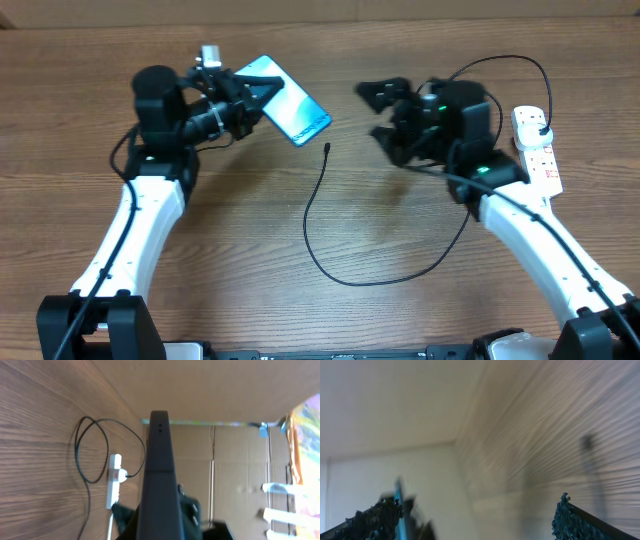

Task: Plug charger to phone and switch on socket
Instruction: 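Release the phone from the right gripper and lift it with the left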

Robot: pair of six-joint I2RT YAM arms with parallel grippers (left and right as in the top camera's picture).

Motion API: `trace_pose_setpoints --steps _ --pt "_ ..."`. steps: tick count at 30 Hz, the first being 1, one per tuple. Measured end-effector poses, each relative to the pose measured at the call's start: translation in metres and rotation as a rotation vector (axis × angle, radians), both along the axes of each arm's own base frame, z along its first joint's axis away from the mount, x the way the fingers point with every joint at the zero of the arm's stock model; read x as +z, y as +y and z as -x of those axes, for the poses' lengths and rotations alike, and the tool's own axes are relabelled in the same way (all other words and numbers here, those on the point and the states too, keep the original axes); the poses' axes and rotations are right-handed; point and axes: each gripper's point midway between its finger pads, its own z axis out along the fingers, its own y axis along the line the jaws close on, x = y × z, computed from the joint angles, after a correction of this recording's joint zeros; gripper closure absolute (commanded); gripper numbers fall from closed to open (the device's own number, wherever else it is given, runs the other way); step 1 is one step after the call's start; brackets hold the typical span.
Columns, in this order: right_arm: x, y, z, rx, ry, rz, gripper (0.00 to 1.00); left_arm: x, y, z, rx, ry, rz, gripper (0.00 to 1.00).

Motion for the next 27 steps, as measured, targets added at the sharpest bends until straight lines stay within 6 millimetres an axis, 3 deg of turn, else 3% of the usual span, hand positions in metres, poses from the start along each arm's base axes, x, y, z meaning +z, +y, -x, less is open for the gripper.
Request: trace_pose_setpoints --steps 4,9,16,20,27 --pt "-0.021 -0.045 -0.004 -0.06 0.047 0.09 0.03 0.003 0.014 0.005 -0.045 -0.063 -0.018 0.96" --pt "-0.038 -0.054 0.007 0.021 0.033 0.222 0.11 0.007 0.033 0.01 -0.078 -0.123 -0.032 0.96" --pt "-0.064 -0.033 0.019 0.175 0.037 0.288 0.18 0.0 0.059 0.01 -0.041 -0.095 -0.033 0.96" --pt "-0.096 -0.013 0.019 0.26 0.105 0.294 0.27 -0.001 0.056 0.015 -0.072 -0.09 -0.026 0.96" --pt "-0.12 0.034 0.001 0.367 0.132 0.294 0.44 0.0 0.051 0.023 -0.128 -0.097 -0.012 0.95"
